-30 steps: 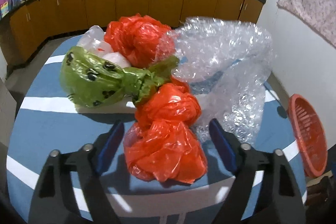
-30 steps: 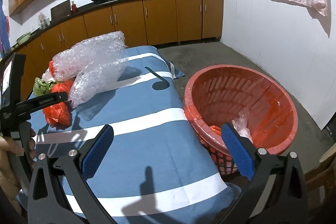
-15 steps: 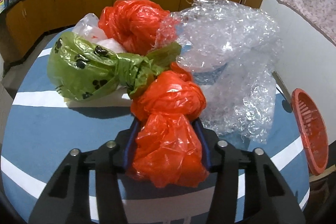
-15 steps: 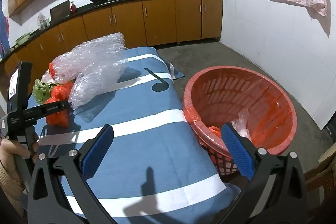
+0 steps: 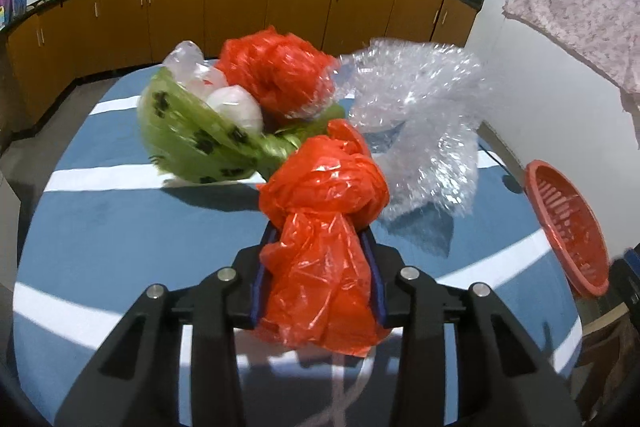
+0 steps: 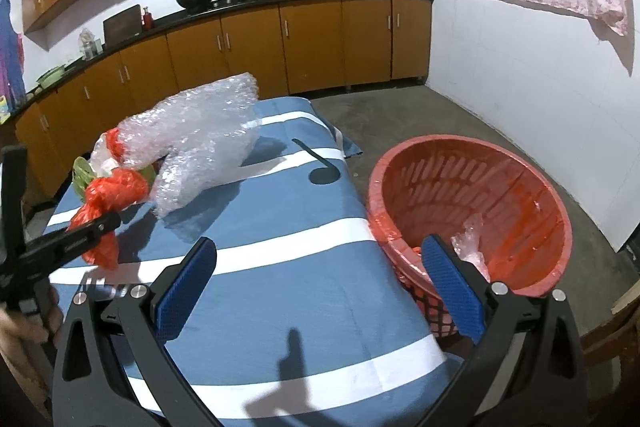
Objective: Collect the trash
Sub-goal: 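Grasp the bubble wrap with the right tool while the left tool holds the red bag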
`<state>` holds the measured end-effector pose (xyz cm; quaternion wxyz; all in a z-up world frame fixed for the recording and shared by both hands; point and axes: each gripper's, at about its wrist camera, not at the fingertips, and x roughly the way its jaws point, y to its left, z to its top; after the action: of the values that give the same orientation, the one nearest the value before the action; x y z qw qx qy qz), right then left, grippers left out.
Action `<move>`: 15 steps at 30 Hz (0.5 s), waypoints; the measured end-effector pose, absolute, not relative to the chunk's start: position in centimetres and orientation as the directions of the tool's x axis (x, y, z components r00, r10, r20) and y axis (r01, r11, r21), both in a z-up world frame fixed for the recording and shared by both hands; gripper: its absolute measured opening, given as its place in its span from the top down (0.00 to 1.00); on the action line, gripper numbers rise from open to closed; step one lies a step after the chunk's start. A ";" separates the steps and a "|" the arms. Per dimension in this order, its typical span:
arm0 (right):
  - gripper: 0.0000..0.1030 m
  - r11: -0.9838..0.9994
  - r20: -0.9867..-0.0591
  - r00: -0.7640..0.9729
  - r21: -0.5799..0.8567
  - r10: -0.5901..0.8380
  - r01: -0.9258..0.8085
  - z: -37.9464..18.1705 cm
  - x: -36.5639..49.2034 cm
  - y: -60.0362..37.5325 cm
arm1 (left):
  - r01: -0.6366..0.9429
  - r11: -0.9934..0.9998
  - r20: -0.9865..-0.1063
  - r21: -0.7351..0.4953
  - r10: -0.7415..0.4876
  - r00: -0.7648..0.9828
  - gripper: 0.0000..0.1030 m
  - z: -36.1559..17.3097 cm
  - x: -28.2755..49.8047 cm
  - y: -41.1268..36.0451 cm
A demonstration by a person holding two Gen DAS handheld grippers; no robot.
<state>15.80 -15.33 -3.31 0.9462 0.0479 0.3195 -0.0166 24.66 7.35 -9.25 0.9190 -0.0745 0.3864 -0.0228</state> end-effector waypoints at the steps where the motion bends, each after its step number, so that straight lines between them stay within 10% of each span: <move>1: 0.02 0.995 -0.605 0.796 0.081 0.002 0.059 -3.3 15.8 -15.1 | -0.016 0.987 -0.701 -0.162 -0.104 0.705 0.62 -9.0 24.0 7.7; 15: 0.10 0.992 -0.578 0.812 0.125 0.075 -0.003 -2.0 17.6 -11.1 | -0.038 0.993 -0.609 -0.114 -0.040 0.792 0.62 -6.2 16.0 11.8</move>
<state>17.62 -11.09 -1.99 0.9501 0.0594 0.3057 0.0205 15.97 11.81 -6.23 0.9447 -0.0600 0.3223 -0.0005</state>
